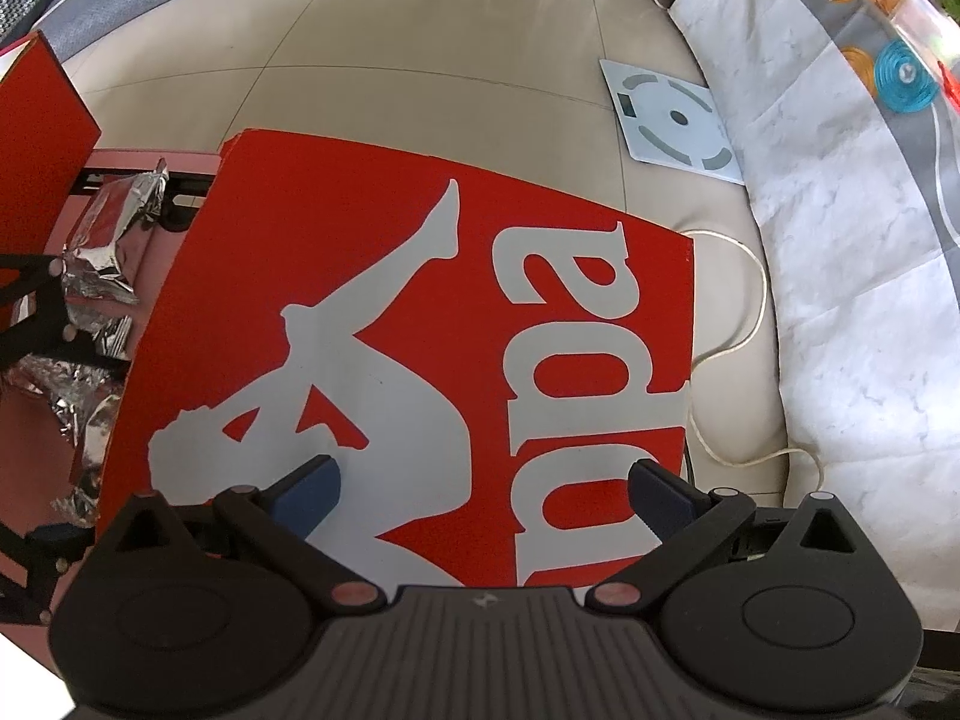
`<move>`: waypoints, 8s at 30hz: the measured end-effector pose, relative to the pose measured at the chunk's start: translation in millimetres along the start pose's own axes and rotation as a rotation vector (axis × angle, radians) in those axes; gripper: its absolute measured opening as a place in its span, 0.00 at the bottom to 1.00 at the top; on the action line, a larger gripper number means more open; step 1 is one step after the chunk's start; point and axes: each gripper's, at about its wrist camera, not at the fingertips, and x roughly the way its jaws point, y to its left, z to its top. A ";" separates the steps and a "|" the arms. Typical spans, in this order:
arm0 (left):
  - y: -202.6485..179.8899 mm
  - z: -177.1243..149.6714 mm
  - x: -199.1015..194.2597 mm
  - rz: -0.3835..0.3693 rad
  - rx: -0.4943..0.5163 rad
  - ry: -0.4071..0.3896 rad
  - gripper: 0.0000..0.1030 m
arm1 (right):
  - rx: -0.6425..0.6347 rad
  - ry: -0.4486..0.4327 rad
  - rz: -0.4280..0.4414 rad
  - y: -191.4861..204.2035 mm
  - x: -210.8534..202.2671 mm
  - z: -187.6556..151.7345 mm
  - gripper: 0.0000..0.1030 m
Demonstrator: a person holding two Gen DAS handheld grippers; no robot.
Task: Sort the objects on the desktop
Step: 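Close the left tool fingers on the silver foil packet, then lift the held silver packet out of the shoebox with the left tool, then carry the held silver packet with the left tool over the cardboard box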
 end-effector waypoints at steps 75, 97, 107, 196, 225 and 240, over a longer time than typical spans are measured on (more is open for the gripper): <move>-90.5 -59.2 -48.2 0.292 -0.986 0.002 0.70 | -0.061 -0.024 -0.026 29.9 -9.7 -7.5 0.98; -94.1 -63.5 -93.5 0.336 -1.068 -0.094 0.50 | -0.069 -0.047 0.004 51.1 -24.1 -8.5 0.98; -92.0 -75.0 -83.7 0.324 -1.109 -0.062 0.46 | -0.068 -0.041 0.003 50.8 -24.1 -9.1 0.98; -82.4 -94.4 -175.5 0.435 -1.274 -0.325 0.61 | -0.013 -0.064 -0.024 59.5 -26.6 -3.4 0.98; -73.9 -145.5 -182.6 0.485 -1.376 -0.320 0.61 | 0.056 -0.072 0.003 97.0 -55.5 -8.9 0.98; -67.0 -179.7 -175.2 0.495 -1.457 -0.288 0.61 | 0.030 -0.052 0.017 115.2 -45.6 -0.4 0.98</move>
